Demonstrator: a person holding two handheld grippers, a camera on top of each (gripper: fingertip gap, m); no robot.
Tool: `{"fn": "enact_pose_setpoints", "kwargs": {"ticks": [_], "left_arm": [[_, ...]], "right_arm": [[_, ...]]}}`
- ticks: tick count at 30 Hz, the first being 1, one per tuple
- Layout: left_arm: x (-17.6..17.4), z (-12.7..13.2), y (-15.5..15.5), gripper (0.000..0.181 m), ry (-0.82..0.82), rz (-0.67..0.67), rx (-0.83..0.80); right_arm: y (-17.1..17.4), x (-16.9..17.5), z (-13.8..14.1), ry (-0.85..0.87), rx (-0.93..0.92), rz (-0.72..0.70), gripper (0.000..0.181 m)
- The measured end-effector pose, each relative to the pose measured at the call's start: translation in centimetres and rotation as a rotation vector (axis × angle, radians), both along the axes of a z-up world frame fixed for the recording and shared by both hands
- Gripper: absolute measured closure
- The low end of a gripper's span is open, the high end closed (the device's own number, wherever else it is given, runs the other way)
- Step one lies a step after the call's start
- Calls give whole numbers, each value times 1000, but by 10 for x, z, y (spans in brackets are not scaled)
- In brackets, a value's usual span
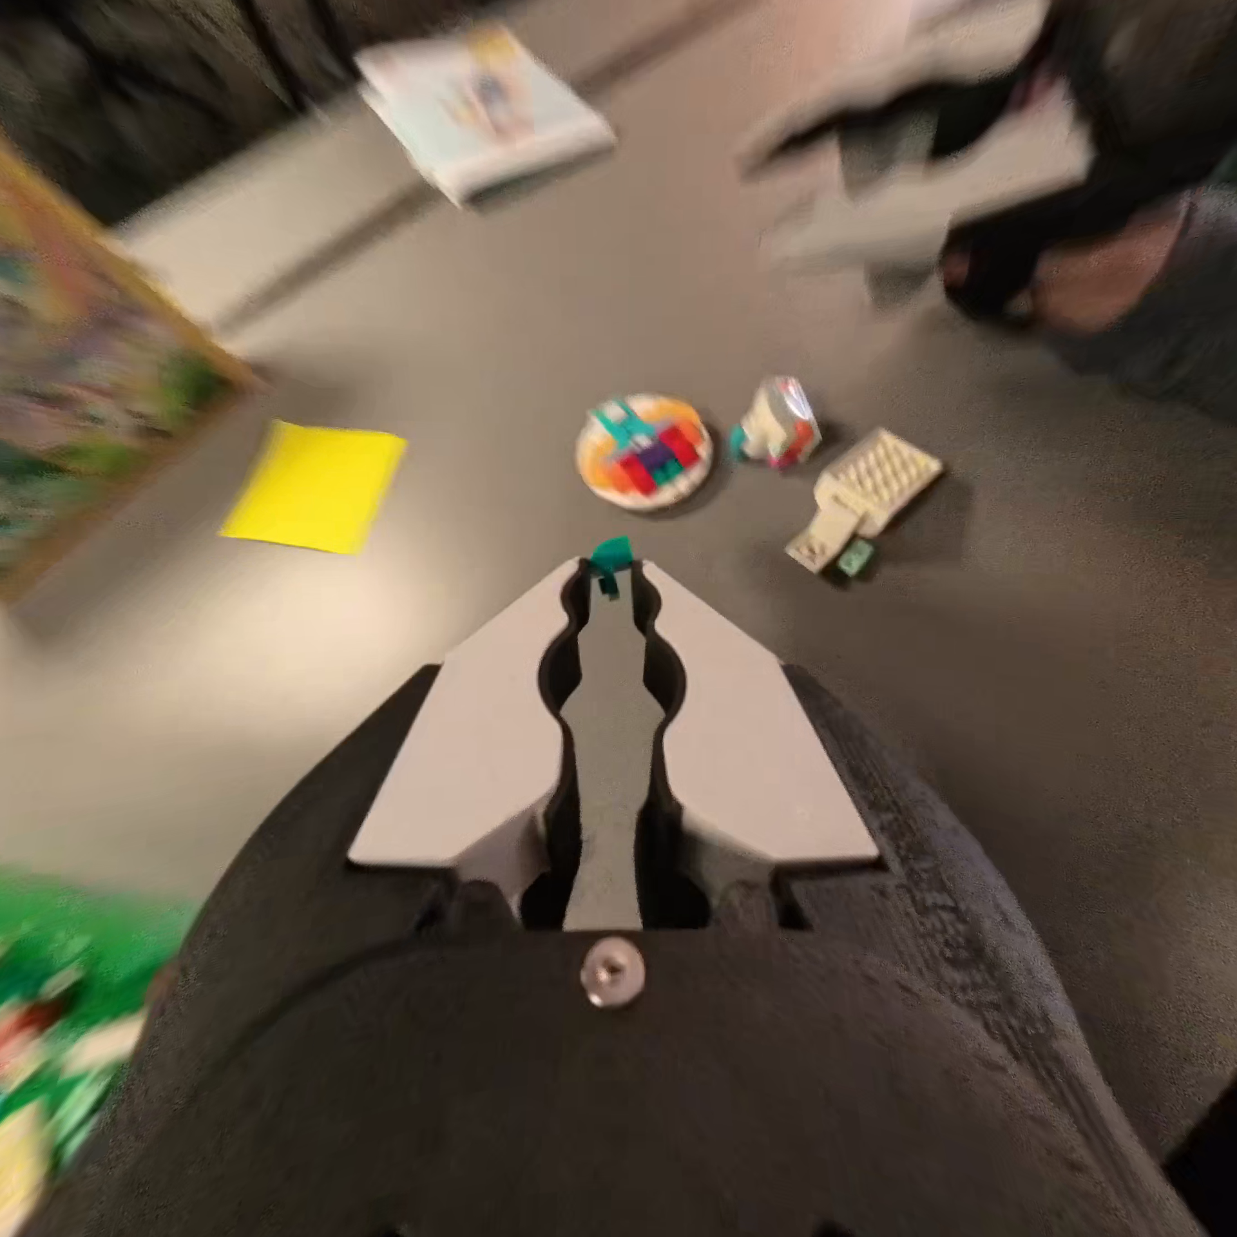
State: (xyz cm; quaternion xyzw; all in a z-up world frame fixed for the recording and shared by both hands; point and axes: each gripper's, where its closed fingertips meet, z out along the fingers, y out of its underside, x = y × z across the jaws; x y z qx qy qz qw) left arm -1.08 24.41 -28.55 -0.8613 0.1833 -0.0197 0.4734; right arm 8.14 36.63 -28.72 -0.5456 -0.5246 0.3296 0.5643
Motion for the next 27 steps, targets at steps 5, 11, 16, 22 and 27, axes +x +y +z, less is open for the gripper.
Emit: {"fn": "enact_pose_setpoints", "kwargs": {"ticks": [5, 11, 16, 22, 27], "left_arm": [[-139, 71, -69, 170, 120, 512, 104], [-231, 9, -90, 148, 75, 732, -147], [-219, 29, -83, 124, 191, 735, -62], [-135, 63, -46, 124, 181, 496, 100], [-37, 43, -10, 131, 98, 155, 136]], "right_arm": [[-26, -35, -37, -282, -317, 167, 99], [-31, -59, -58, -558, -441, 17, 99], [-29, -63, -83, -668, -442, -74, 95], [-28, -63, -73, -607, -440, -50, 116], [-4, -34, -16, -343, -305, -79, 116]]}}
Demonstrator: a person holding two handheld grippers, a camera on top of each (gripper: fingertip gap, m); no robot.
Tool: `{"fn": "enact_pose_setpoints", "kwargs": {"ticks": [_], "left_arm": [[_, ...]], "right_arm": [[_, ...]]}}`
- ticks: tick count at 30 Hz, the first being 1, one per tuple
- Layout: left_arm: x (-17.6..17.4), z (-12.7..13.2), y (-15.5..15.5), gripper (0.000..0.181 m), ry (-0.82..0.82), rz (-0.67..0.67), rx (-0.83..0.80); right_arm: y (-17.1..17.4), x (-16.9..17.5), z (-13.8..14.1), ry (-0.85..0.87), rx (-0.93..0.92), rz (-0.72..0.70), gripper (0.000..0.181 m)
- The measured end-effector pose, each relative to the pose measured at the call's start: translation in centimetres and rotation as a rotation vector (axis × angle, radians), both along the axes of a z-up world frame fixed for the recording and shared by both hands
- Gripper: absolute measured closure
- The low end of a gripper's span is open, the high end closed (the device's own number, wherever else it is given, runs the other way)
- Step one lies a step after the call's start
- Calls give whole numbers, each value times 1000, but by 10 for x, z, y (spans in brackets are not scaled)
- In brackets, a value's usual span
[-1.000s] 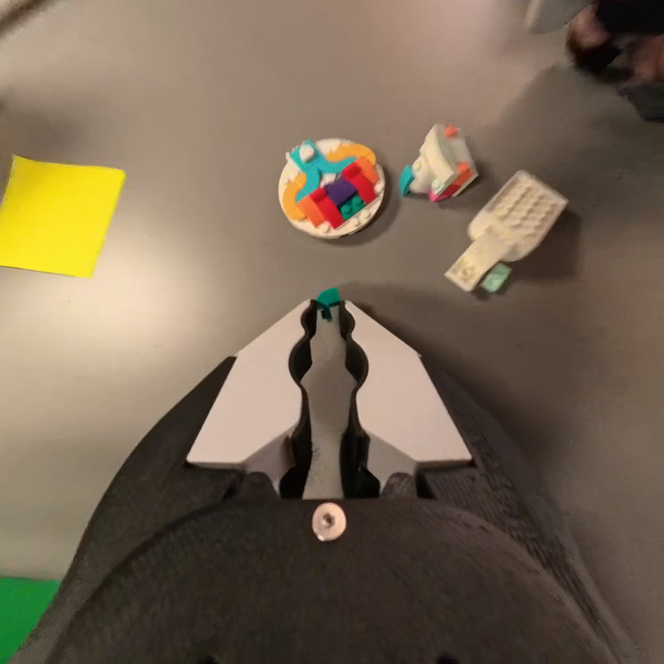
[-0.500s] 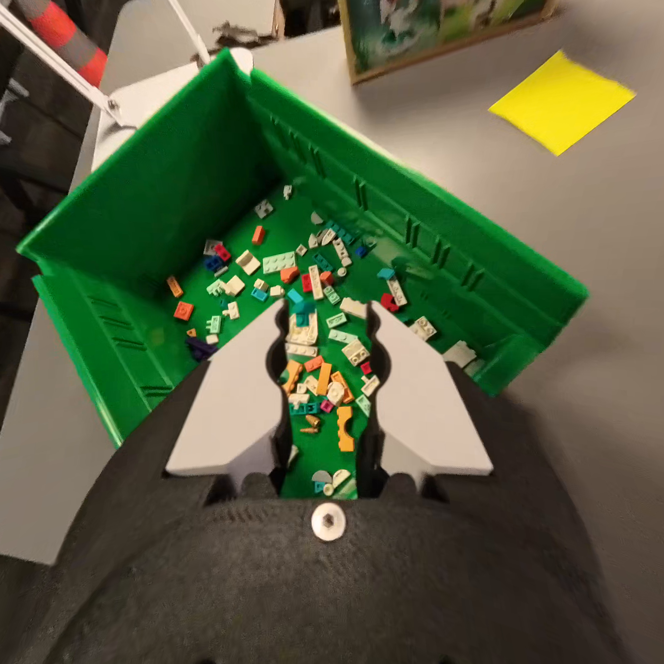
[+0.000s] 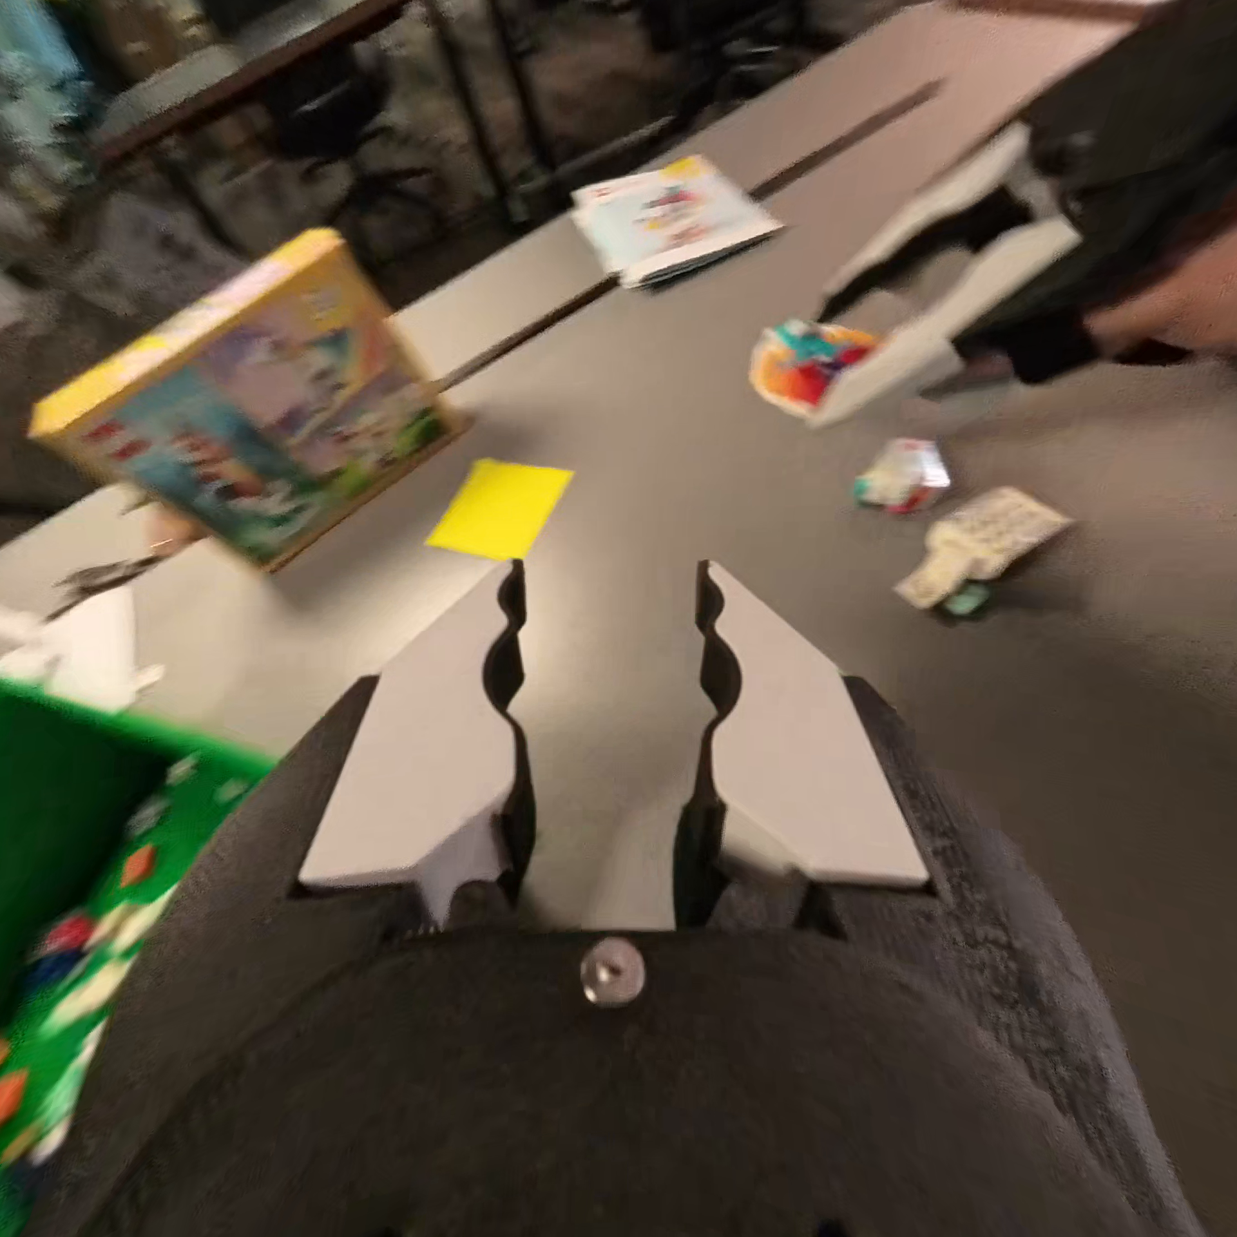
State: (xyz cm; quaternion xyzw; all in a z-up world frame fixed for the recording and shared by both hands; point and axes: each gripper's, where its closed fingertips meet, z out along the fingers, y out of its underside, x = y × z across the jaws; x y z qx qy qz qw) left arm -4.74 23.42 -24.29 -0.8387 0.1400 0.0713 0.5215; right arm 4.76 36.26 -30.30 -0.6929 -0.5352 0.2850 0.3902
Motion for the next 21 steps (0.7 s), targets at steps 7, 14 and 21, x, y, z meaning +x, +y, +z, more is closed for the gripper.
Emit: {"fn": "enact_pose_setpoints", "kwargs": {"ticks": [7, 14, 21], "left_arm": [[93, -20, 45, 132, -503, -425, -28], [115, -12, 72, 134, -836, -602, -107], [109, -24, 75, 171, -827, -648, -94]], "right_arm": [[-16, 28, 39, 225, 402, 129, 116], [-47, 18, 40, 202, 663, 281, 116], [-55, 8, 35, 185, 752, 289, 115]]}}
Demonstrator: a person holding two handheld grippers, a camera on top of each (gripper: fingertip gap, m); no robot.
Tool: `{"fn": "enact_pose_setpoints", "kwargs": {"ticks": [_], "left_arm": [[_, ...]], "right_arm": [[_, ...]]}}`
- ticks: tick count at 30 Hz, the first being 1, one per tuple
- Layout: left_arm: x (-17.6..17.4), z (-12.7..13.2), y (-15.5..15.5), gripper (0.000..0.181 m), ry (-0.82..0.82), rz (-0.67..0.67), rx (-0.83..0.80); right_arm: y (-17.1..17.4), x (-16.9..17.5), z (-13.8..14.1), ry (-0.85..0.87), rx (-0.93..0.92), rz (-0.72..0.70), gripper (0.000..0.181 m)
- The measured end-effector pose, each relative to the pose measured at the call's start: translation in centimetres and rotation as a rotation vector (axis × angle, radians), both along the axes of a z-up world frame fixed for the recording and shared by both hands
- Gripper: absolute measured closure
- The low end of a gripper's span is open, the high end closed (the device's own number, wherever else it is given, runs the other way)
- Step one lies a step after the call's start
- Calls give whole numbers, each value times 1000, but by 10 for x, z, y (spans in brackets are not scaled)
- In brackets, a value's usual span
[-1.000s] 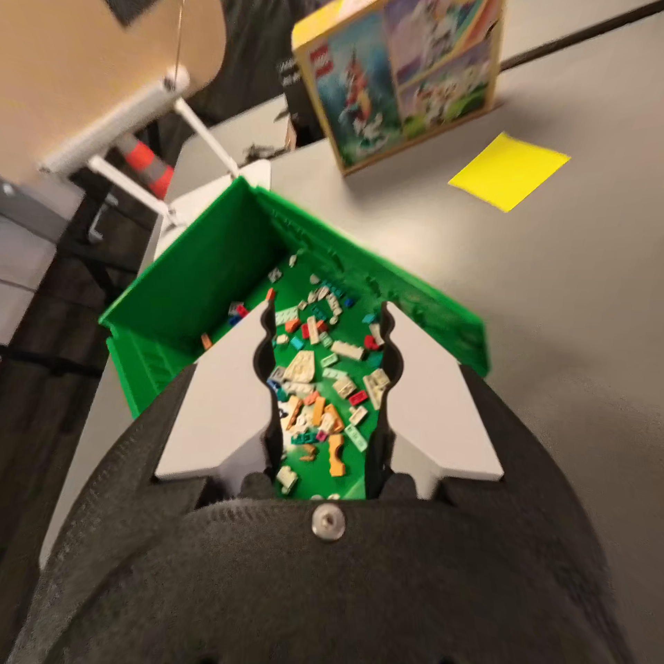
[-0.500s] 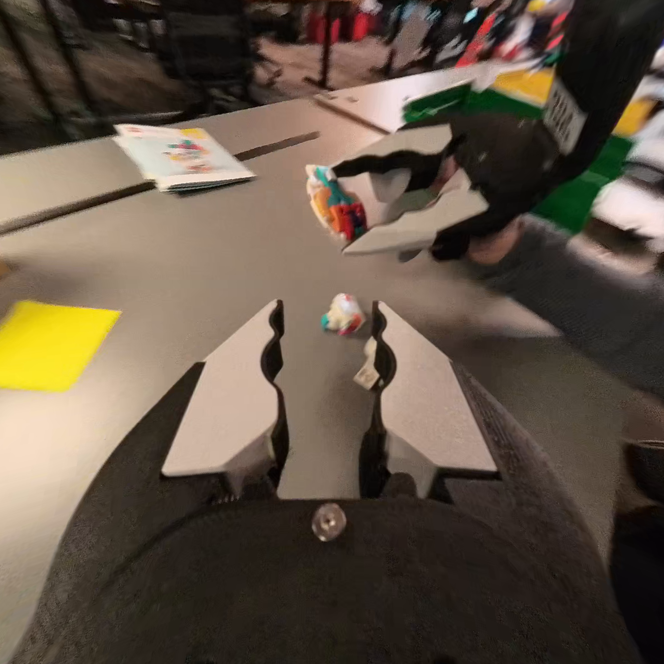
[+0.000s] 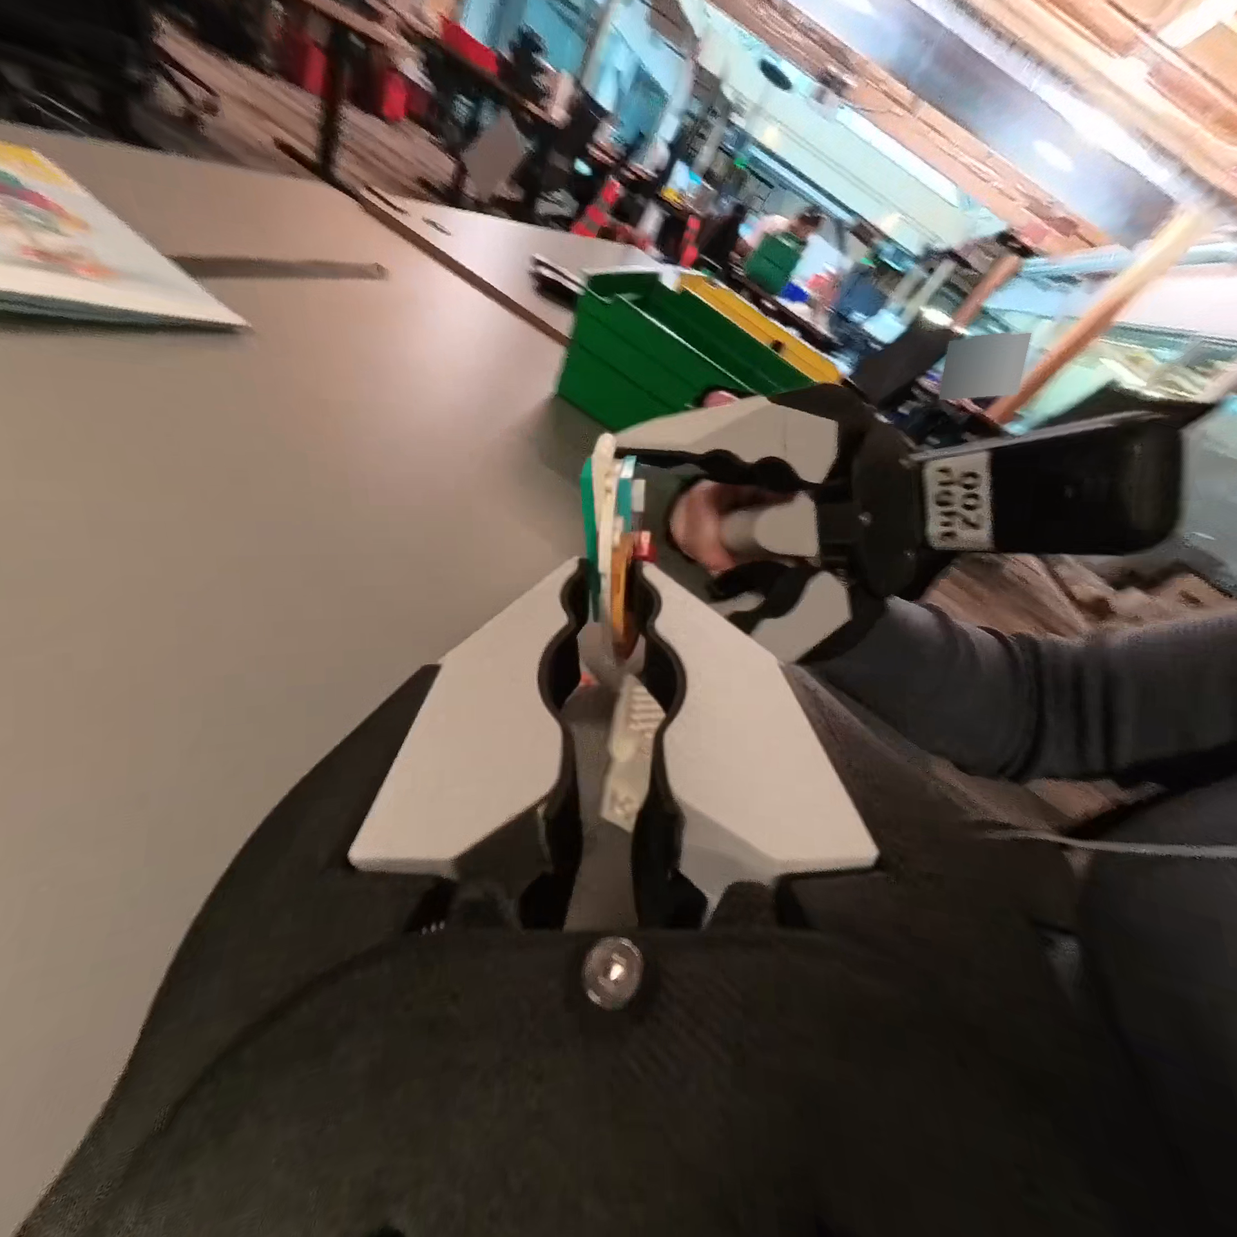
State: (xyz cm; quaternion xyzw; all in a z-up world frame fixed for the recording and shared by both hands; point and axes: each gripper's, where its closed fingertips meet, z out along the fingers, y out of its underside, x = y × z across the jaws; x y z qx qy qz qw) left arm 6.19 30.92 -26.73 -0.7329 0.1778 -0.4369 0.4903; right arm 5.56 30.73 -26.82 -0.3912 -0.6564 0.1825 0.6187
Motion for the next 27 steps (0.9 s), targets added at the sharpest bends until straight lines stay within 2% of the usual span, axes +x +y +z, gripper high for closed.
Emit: {"fn": "enact_pose_setpoints", "kwargs": {"ticks": [4, 6, 9, 12, 15, 17, 19, 22, 24, 27], "left_arm": [[-39, -28, 21, 171, 110, 243, -99], [-52, -50, 23, 171, 182, 280, -201], [-58, -73, 21, 170, 179, 277, -333], [-65, -78, 23, 168, 123, 308, -397], [-83, -90, 25, 159, 207, 391, -416], [-88, -86, 27, 150, 235, 433, -386], [-96, -81, 29, 139, 319, 490, -324], [-97, -62, 32, 131, 424, 545, -155], [-92, -51, 33, 130, 446, 555, -65], [-80, -39, 32, 131, 397, 532, 1]], "right_arm": [[17, 12, -14, -41, -227, 5, 116], [16, 21, -29, -130, -431, 60, 123], [-8, 36, -47, -301, -692, 194, 128], [-28, 50, -68, -477, -738, 255, 131], [-40, 51, -82, -574, -779, 275, 130], [-42, 51, -93, -627, -753, 260, 135], [-43, 51, -95, -638, -742, 264, 148], [-50, 58, -94, -666, -796, 297, 148], [-52, 61, -87, -652, -865, 315, 143], [-32, 54, -72, -532, -893, 236, 128]]}}
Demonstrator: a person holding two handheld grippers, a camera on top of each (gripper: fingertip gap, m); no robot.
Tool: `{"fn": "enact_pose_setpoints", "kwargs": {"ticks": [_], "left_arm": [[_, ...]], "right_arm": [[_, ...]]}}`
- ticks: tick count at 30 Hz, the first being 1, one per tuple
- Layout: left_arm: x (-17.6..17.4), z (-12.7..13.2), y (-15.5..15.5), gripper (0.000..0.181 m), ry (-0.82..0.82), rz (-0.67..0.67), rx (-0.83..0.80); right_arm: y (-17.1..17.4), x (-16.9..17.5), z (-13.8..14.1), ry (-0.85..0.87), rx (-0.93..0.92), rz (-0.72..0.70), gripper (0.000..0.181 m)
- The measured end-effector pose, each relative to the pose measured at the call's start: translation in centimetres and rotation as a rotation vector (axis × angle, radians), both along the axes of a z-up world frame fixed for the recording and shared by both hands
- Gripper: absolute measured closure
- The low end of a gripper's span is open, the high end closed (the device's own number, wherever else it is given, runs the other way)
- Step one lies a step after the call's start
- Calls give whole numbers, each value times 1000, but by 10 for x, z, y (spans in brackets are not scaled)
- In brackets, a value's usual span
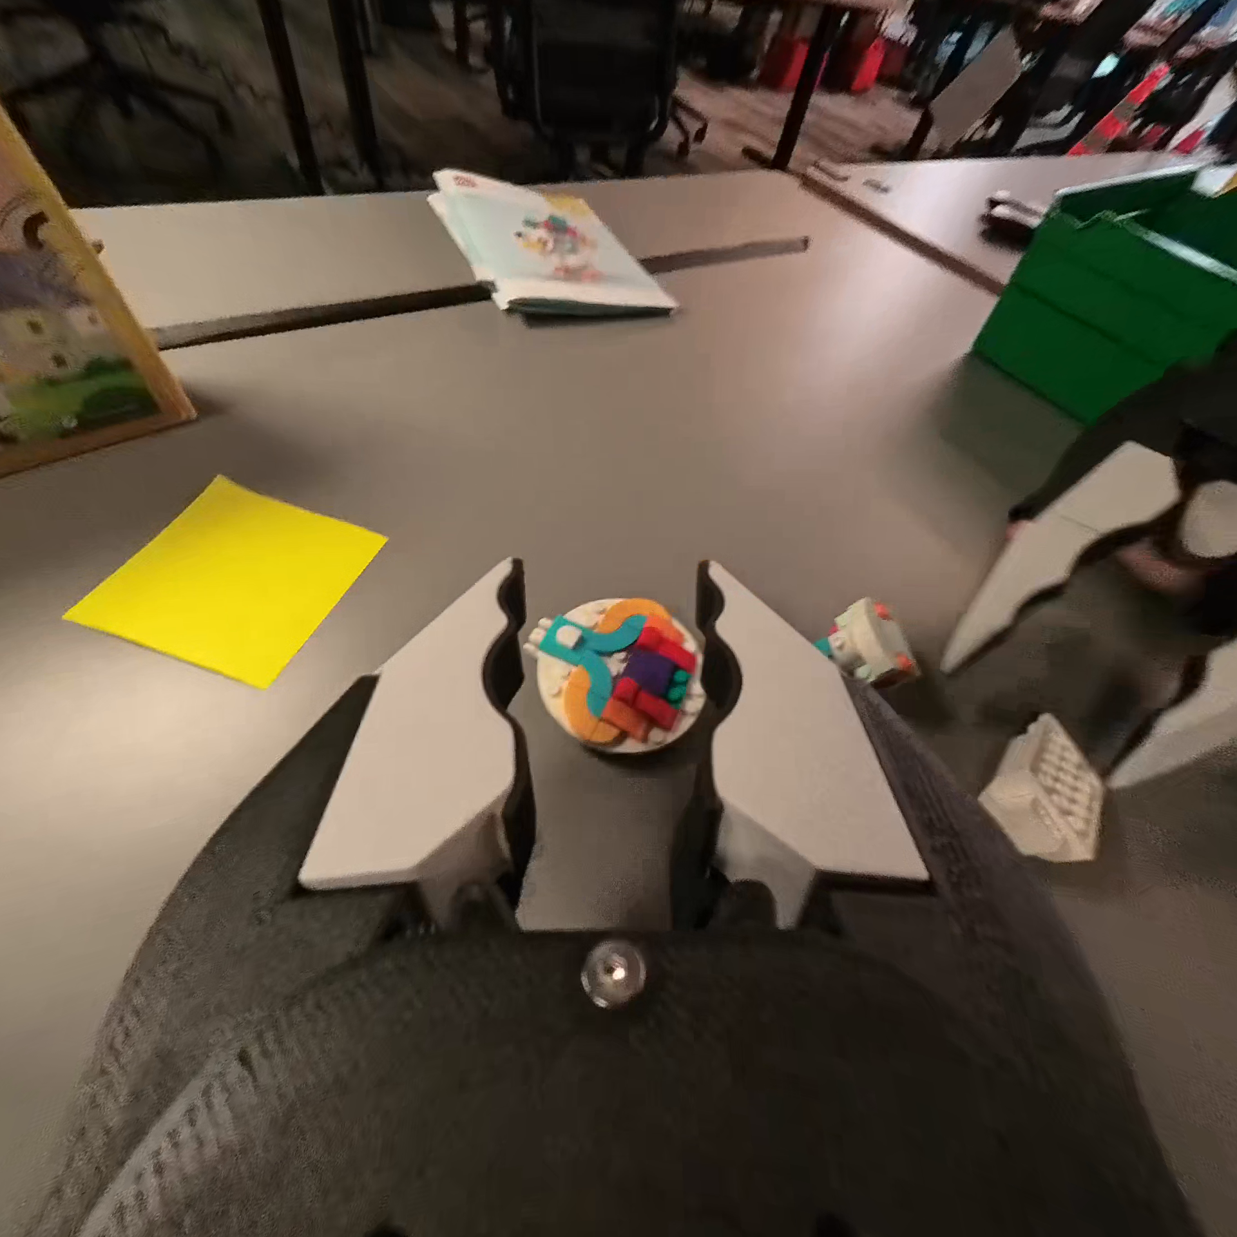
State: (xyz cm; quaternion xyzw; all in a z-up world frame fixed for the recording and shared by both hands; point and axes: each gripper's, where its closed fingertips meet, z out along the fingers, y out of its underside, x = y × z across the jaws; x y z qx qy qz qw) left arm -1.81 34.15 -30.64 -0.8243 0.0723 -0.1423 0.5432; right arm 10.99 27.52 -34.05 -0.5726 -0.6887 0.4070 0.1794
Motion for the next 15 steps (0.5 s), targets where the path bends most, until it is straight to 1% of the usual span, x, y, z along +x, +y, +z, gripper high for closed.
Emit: {"fn": "enact_pose_setpoints", "kwargs": {"ticks": [2, 3, 5, 6, 7, 8, 10, 11, 12, 15], "left_arm": [[6, 5, -1, 132, -47, -24, 25], [10, 8, -2, 133, -69, -43, 42], [18, 11, -4, 136, -102, -92, 56], [22, 11, -5, 138, -115, -117, 53], [27, 11, -7, 139, -134, -148, 51], [32, 13, -8, 138, -157, -177, 52], [42, 18, -13, 143, -205, -256, 68], [48, 22, -18, 145, -232, -315, 80], [54, 26, -22, 147, -256, -375, 89], [72, 30, -42, 150, -361, -583, 48]], "right_arm": [[26, -11, 0, 30, 68, -146, 119], [35, -15, -4, 15, 95, -202, 114], [44, -21, -18, -26, 156, -248, 113], [45, -25, -22, -29, 176, -251, 116], [45, -29, -25, -30, 189, -258, 126], [44, -33, -26, -22, 204, -251, 146], [41, -36, -24, 6, 240, -221, 147], [36, -37, -18, 49, 222, -198, 146], [29, -40, -9, 110, 161, -168, 146], [11, -39, 25, 293, -87, -89, 147]]}}
